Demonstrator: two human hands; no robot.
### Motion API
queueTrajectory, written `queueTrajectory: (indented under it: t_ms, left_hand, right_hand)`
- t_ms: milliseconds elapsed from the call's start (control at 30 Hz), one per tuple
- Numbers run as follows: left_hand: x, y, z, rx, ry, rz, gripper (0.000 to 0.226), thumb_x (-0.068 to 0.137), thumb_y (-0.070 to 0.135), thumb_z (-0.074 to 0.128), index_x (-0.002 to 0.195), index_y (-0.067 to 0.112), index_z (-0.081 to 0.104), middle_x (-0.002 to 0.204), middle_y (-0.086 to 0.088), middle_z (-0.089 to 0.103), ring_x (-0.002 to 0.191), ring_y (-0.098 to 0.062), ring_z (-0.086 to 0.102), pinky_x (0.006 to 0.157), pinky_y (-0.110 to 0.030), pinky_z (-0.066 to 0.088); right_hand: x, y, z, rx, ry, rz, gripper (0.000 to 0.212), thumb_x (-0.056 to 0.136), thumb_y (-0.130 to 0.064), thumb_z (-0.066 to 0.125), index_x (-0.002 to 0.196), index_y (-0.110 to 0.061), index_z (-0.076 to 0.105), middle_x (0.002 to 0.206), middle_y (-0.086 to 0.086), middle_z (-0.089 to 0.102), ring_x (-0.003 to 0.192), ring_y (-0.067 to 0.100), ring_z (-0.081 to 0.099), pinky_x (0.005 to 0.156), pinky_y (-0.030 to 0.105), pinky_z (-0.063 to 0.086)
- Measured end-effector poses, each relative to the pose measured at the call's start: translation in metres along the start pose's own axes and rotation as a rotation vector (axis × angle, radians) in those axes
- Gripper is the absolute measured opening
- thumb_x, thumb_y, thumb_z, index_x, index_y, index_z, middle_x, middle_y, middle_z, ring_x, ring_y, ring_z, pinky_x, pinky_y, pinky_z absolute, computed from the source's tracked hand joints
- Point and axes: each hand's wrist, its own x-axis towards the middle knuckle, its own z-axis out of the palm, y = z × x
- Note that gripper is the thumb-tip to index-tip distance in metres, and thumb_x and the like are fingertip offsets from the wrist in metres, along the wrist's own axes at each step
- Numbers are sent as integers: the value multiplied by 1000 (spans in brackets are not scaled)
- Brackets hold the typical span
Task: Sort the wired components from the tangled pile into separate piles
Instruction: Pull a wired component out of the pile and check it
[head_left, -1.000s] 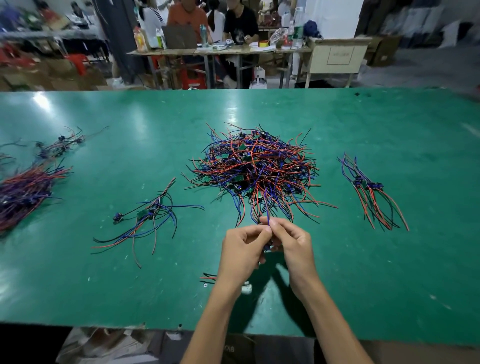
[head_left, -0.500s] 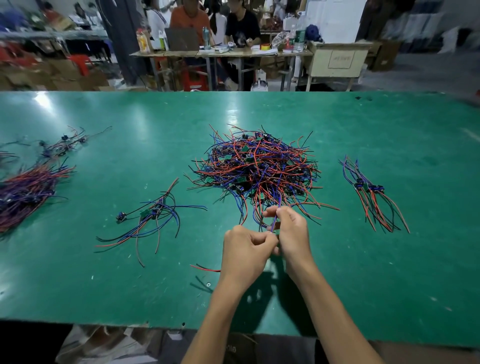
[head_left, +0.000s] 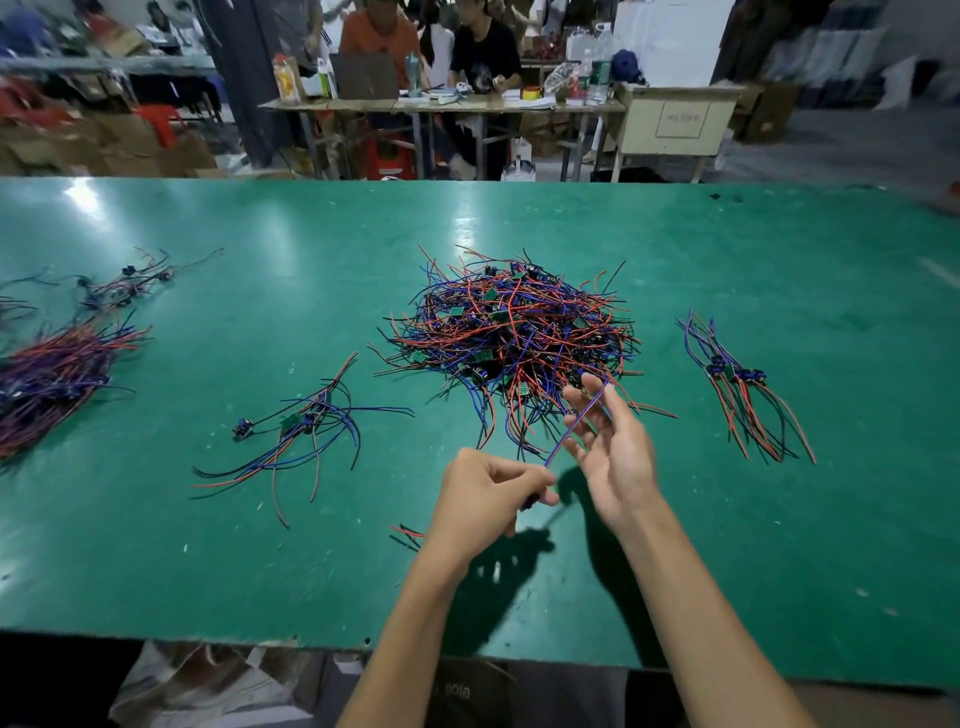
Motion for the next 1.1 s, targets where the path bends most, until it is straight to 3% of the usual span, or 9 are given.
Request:
queueTrajectory:
  t_ms: [67,167,300,433,633,733,900,1000,1100]
  left_hand:
    - [3,0,-5,15,-20,-4,14,89,25,71,82,19,82,80,-1,78,41,-11,43,41,-17,36]
    - [8,0,-9,23,-103,-18,22,99,30,63,96,15,79,85,-3,79,48,-9,50,43,-16,37]
    - [6,-3,-15,24,-194,-89,39,106,42,44,111,17,73,94,-3,79,54,-14,54,50,-23,40]
    - [4,-7,-25,25,-201,-33,26,104,29,54,121,16,70,100,-1,79,58,-11,55,54,-20,43]
    - [7,-14,-28,133,-46,123,17,96,12,68,105,23,77,88,4,79,58,-14,58,57,-20,48]
    - [6,-21,-26,338,161,401,28,87,4,76,101,27,81,88,16,77,70,-5,67,67,-24,55]
    - [5,-37,-20,539,393,803,58,70,-26,71,110,15,79,104,8,75,89,-14,64,77,-30,55]
    - [7,-38,-13,509,409,837,56,72,-25,72,111,15,78,104,6,75,90,-15,66,76,-32,57]
    - [5,-36,-11,486,358,805,41,83,-10,73,112,19,78,105,9,76,93,-11,68,78,-32,54]
  right_hand:
    - [-7,-2,-14,-162,-89,-92,28,104,-42,47,114,-28,69,104,-2,78,79,8,68,67,21,54]
    - [-17,-3,-24,-336,-183,-128,21,94,-36,63,107,-26,75,104,8,78,85,15,73,67,23,57]
    - [-14,-3,-30,-218,-3,-123,10,100,-20,62,104,-18,71,95,6,79,74,12,73,62,21,57]
    - [-12,-7,-32,-123,85,-88,10,101,-19,61,105,-19,70,97,5,78,72,13,73,61,21,58]
    - [-18,-13,-30,-101,-57,-52,9,100,-17,60,108,-22,59,107,8,77,85,24,76,67,29,61]
    - [-21,-16,-35,81,-161,-39,19,87,-13,67,104,-22,62,106,5,76,93,24,76,76,29,61]
    - [-26,-9,-36,310,-188,-14,22,84,-9,60,89,-26,72,93,-4,76,98,19,76,78,30,61]
    - [-25,-6,-37,386,-119,3,28,82,-8,59,79,-28,78,89,-6,77,92,16,76,72,28,62]
    - [-25,-9,-38,373,-76,-18,24,82,-11,60,89,-27,75,90,-7,77,86,12,76,68,24,61]
